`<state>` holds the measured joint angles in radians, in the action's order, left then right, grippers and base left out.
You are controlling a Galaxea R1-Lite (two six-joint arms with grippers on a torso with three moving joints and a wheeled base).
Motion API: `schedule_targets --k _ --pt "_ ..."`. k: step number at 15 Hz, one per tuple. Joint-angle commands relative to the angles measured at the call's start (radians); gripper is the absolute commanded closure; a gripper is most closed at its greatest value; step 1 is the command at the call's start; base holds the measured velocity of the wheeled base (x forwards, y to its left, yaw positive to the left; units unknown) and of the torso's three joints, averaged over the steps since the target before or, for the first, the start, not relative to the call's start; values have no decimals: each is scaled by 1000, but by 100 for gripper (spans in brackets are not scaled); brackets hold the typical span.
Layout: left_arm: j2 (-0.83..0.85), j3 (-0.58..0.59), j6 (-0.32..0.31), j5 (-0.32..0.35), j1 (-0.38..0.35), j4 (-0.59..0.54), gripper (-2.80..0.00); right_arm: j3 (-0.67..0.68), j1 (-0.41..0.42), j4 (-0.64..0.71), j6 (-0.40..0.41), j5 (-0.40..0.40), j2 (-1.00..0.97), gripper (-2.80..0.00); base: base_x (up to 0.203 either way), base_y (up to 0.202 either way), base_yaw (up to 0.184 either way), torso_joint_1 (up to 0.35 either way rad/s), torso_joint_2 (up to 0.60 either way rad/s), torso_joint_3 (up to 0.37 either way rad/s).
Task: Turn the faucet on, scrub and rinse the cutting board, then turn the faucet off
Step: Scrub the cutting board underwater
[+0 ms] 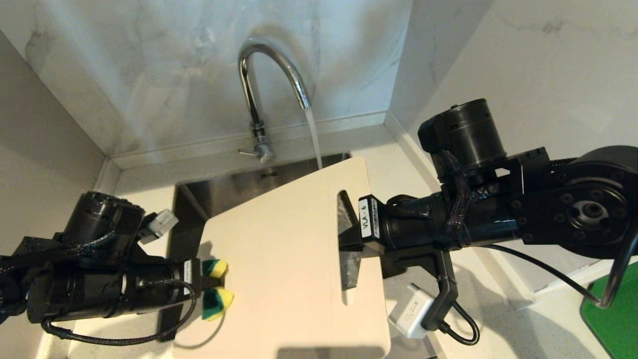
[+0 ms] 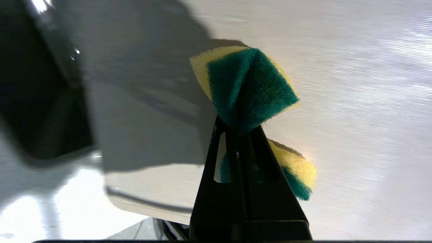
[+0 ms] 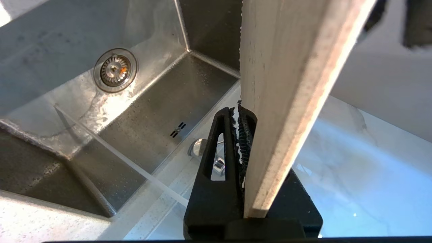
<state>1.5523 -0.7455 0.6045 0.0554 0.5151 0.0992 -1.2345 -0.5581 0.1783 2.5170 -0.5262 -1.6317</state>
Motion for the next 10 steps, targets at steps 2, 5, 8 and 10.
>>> schedule_targets --k 2,5,8,10 --pt "3 113 -45 85 -152 67 0 0 0 1 14 -5 0 0 0 0 0 0 0 0" --pt "32 180 -95 127 -263 146 0 -3 0 1 11 -5 3 0 0 0 0 0 0 0" --pt "45 223 -129 173 -337 205 0 -3 0 1 2 -5 4 0 0 0 0 0 0 0" --pt "33 214 -132 181 -360 208 0 0 0 1 2 -6 4 0 0 0 0 0 0 0"
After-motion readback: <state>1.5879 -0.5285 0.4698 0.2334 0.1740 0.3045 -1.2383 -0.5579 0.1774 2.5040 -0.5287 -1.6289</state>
